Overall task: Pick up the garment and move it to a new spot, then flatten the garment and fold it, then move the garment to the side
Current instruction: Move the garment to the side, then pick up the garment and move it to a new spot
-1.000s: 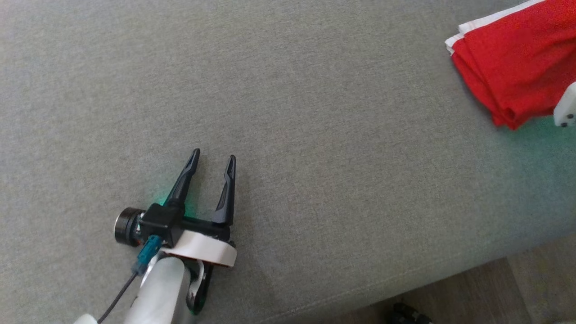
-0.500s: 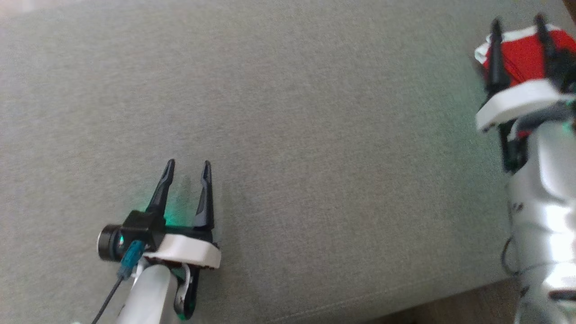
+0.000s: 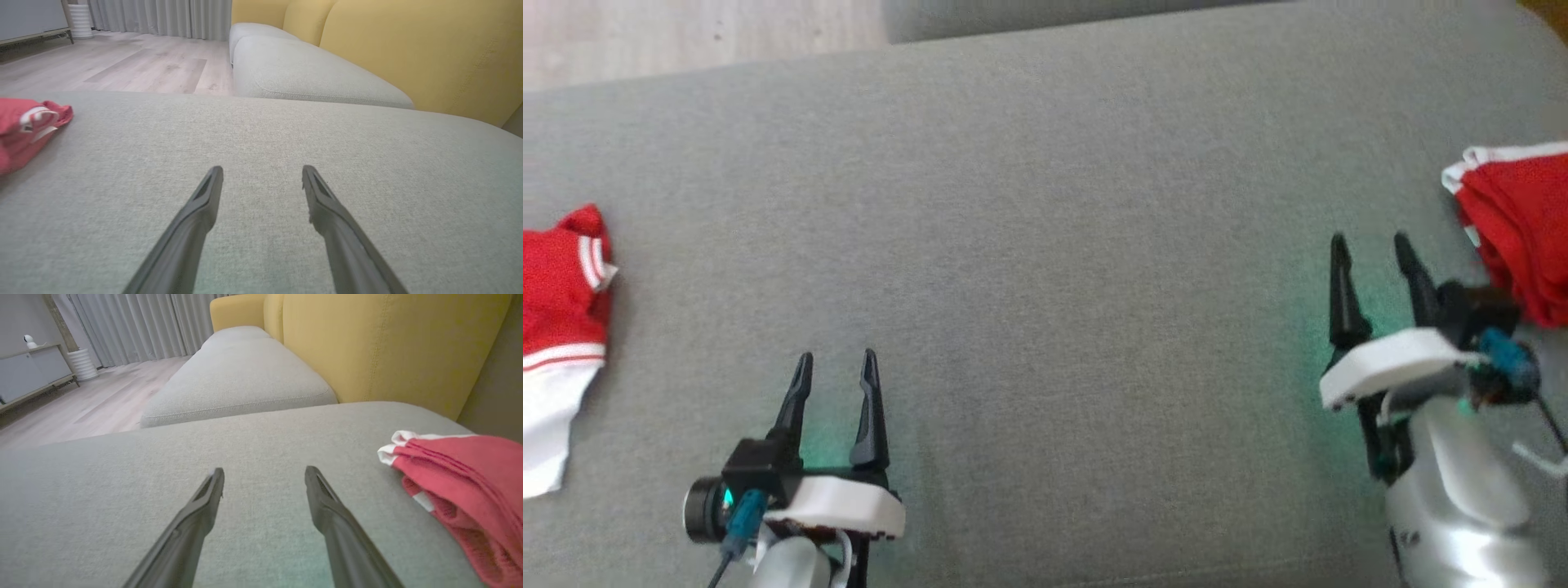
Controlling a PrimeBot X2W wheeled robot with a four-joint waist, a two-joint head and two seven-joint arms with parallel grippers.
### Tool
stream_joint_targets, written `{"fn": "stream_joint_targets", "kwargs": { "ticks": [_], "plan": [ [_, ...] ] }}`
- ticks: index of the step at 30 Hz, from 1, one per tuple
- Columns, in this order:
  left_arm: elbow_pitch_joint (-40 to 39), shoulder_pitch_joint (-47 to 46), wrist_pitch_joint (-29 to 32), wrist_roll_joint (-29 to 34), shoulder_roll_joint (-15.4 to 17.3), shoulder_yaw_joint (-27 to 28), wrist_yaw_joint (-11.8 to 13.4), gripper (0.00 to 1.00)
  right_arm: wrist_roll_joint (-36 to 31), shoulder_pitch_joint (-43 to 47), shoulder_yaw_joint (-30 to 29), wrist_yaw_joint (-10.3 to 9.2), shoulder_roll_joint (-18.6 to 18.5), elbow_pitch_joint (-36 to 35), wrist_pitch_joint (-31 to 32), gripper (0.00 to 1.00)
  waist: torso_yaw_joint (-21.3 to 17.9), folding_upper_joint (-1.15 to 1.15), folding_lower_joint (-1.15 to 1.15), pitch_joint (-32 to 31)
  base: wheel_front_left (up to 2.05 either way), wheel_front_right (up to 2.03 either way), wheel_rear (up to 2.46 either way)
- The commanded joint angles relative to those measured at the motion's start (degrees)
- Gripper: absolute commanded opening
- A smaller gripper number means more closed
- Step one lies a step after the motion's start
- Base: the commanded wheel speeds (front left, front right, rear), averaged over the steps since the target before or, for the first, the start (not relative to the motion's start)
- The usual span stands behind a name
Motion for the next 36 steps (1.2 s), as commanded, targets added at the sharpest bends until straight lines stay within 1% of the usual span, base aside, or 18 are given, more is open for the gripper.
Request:
{"fn": "stream_joint_targets", "kwargs": {
  "ticks": [1, 8, 16, 26, 31, 36],
  "plan": [
    [-1.4, -0.3, -0.2, -0.4, 0.5, 2.2, 0.6, 1.0, 1.4, 0.1, 2.5, 0.21, 0.6, -2.0, -0.5, 1.0, 1.1, 0.0, 0.02, -1.1, 0.0, 0.0, 0.0],
    [-1.0, 1.7, -0.2, -0.3, 0.5, 3.8, 1.1, 1.0, 4.8, 4.0, 5.4, 0.21, 0.6, -3.6, -0.5, 1.0, 1.2, 0.0, 0.02, -3.9, 0.0, 0.0, 0.0],
    [-1.2, 3.9, -0.2, -0.7, 0.5, 5.1, 1.5, 1.0, 6.7, 7.1, 7.3, 0.21, 0.6, -5.7, -0.5, 1.0, 1.6, 0.0, 0.02, -7.4, 0.0, 0.0, 0.0],
    [-2.2, 5.6, -0.2, -1.2, 0.5, 5.1, 1.9, 1.0, 8.2, 10.0, 8.6, 0.21, 0.6, -6.7, -0.5, 1.0, 2.7, 0.0, 0.02, -8.2, 0.0, 0.0, 0.0],
    [-2.3, 5.0, -0.2, -1.5, 0.5, 4.8, 2.0, 1.0, 7.7, 10.1, 8.5, 0.21, 0.6, -6.8, -0.5, 1.0, 5.5, 0.0, 0.02, -7.2, 0.0, 0.0, 0.0],
    [-2.4, 4.4, -0.2, -2.4, 0.5, 5.3, 2.7, 1.0, 7.0, 10.1, 9.9, 0.21, 0.6, -6.7, -0.5, 1.0, 11.6, 0.0, 0.02, -6.0, 0.0, 0.0, 0.0]
  ]
}}
